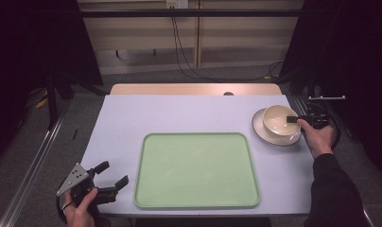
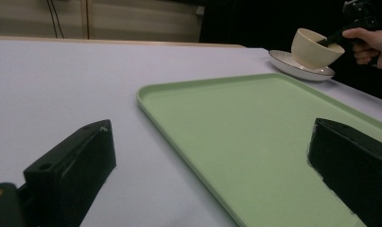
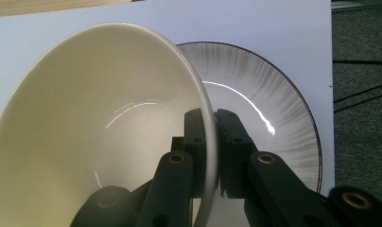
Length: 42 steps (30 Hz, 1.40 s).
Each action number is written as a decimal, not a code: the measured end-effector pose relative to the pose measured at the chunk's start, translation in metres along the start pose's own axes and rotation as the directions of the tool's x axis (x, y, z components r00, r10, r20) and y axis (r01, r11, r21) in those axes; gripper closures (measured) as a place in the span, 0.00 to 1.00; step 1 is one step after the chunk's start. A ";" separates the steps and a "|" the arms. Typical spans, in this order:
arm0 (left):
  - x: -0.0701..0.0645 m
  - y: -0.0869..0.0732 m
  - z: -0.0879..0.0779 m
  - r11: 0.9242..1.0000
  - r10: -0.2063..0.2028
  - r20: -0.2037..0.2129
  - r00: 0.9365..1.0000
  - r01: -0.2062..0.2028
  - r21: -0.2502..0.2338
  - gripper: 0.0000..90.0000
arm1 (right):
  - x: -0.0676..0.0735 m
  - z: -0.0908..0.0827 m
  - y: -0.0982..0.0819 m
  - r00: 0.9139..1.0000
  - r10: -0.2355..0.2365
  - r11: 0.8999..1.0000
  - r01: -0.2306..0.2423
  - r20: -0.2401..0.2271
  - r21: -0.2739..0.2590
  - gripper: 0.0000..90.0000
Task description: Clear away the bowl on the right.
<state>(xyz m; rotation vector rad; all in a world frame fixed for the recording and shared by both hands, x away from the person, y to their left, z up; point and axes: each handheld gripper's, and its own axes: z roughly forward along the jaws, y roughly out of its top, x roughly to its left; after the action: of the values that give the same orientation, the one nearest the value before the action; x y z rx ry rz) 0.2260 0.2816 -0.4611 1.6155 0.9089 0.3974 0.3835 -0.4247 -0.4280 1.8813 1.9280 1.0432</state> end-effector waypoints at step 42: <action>-0.001 0.001 0.001 1.000 0.010 0.009 1.000 -0.010 0.001 0.02 | 0.066 -0.040 0.021 0.964 -0.192 0.981 0.188 -0.185 -0.039 0.93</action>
<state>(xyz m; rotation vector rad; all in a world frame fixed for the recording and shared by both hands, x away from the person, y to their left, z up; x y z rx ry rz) 0.2262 0.2808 -0.4605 1.6222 0.8949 0.3955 0.3658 -0.3769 -0.3671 1.5973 2.1424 1.2110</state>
